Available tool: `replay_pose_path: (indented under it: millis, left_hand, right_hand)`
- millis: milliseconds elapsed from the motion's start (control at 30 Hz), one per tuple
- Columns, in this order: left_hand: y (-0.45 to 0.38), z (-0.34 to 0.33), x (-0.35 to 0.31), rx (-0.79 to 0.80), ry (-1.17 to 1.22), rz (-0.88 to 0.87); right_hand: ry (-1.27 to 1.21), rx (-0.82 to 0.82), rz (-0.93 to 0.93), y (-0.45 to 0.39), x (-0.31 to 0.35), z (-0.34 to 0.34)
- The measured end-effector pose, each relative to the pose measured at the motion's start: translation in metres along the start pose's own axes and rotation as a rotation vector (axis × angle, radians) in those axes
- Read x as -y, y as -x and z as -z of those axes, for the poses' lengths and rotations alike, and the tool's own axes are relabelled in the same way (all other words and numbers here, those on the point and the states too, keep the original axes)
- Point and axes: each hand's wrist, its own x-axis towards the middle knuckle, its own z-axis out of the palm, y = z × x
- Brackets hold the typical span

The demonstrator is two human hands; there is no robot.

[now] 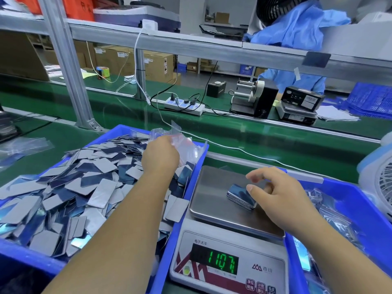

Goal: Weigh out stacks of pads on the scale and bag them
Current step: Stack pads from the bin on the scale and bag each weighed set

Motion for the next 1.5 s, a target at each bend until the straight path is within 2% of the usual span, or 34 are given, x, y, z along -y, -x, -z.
replay_pose_path:
  millis: [100,200,233,300,400,467,633,733,800,900,1133,1267,1500]
  left_hand:
    - [0.002,0.005,-0.002,-0.026,0.01,-0.038]
    - [0.008,0.01,-0.011,-0.033,0.188,-0.159]
    - [0.013,0.012,-0.016,0.005,0.295,-0.191]
    - [0.027,0.014,-0.029,0.213,0.543,-0.228]
    - [0.047,0.01,-0.044,0.474,0.727,-0.295]
    - [0.053,0.007,-0.05,0.533,0.799,-0.312]
    - [0.057,0.004,-0.05,0.631,0.946,-0.268]
    - [0.057,0.007,-0.048,0.686,1.002,-0.246]
    - [0.056,0.007,-0.047,0.707,0.985,-0.283]
    - [0.056,0.008,-0.048,0.679,0.836,-0.376]
    - [0.055,0.009,-0.05,0.625,0.649,-0.472]
    - [0.051,0.01,-0.046,0.569,0.678,-0.459]
    - [0.051,0.009,-0.045,0.631,0.719,-0.4]
  right_hand:
    - [0.085,0.053,-0.034,0.0,-0.004,-0.001]
    - [0.108,0.151,-0.112,-0.002,-0.007,-0.001]
    - [0.067,0.176,-0.153,-0.003,-0.008,0.0]
    - [-0.036,0.212,-0.227,-0.007,-0.008,0.004]
    - [-0.06,0.271,-0.249,-0.01,-0.005,0.013]
    - [-0.026,0.282,-0.254,-0.012,-0.003,0.016]
    - [0.088,0.195,-0.25,-0.016,0.0,0.023]
    - [0.104,0.244,-0.258,-0.019,0.003,0.022]
    - [0.125,0.284,-0.261,-0.022,0.004,0.021]
    - [0.117,0.309,-0.258,-0.027,0.005,0.024]
    - [0.108,0.415,-0.296,-0.03,0.013,0.022]
    - [0.105,0.455,-0.309,-0.032,0.017,0.025]
    - [0.076,0.45,-0.308,-0.029,0.02,0.025]
